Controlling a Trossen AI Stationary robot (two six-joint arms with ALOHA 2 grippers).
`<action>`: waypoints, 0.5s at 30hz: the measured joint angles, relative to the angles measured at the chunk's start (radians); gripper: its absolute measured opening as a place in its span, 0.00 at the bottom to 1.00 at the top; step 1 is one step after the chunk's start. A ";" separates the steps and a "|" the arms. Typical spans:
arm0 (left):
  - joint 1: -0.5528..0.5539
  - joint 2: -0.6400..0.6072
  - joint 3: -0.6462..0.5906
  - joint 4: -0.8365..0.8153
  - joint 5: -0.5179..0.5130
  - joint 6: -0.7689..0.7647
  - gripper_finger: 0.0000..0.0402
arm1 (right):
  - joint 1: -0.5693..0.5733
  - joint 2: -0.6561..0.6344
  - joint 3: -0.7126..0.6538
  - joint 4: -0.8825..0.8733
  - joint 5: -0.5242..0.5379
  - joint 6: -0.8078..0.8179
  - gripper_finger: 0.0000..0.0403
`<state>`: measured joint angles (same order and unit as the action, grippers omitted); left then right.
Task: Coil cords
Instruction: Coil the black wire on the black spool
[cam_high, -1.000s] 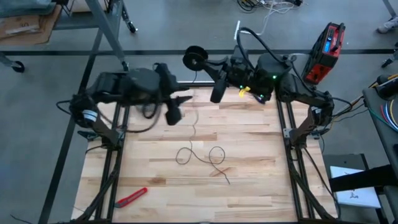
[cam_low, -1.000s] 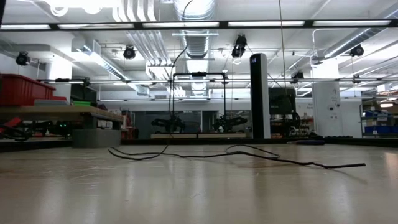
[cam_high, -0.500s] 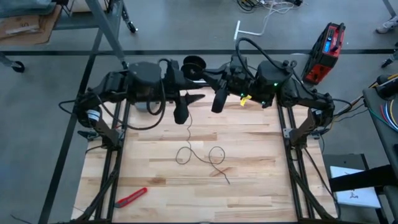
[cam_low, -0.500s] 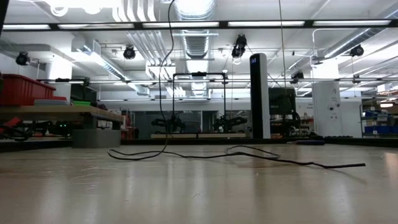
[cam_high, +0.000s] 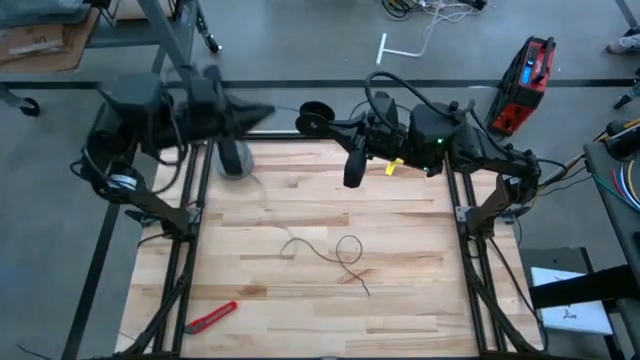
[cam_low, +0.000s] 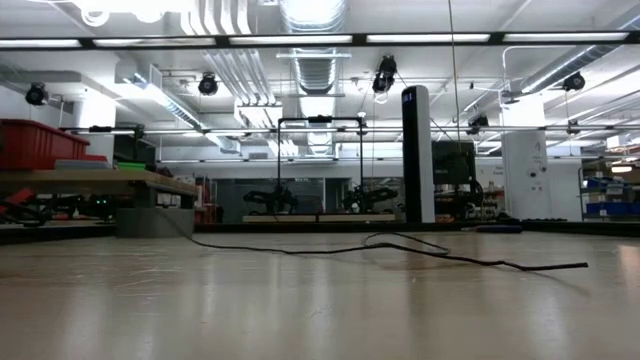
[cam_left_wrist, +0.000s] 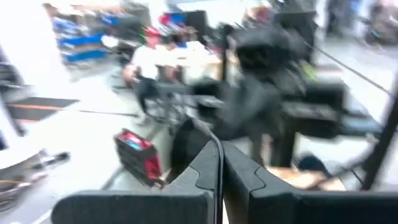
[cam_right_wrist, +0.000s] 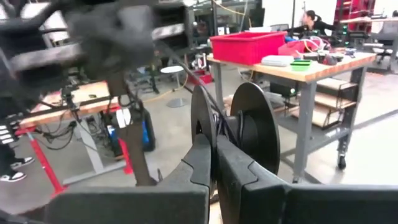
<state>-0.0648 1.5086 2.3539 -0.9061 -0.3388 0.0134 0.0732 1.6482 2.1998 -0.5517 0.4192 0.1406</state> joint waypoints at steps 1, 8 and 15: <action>0.011 -0.010 -0.001 0.005 -0.029 -0.001 0.00 | 0.006 0.000 0.000 0.005 -0.002 0.000 0.00; 0.068 0.023 -0.008 -0.066 -0.036 -0.027 0.00 | 0.021 0.007 0.000 0.021 -0.007 0.006 0.00; 0.062 0.097 -0.011 -0.172 0.029 -0.047 0.00 | 0.021 -0.009 -0.001 0.149 -0.038 -0.001 0.00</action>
<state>-0.0032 1.6055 2.3425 -1.0785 -0.3103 -0.0333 0.0944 1.6393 2.1989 -0.4022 0.3815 0.1397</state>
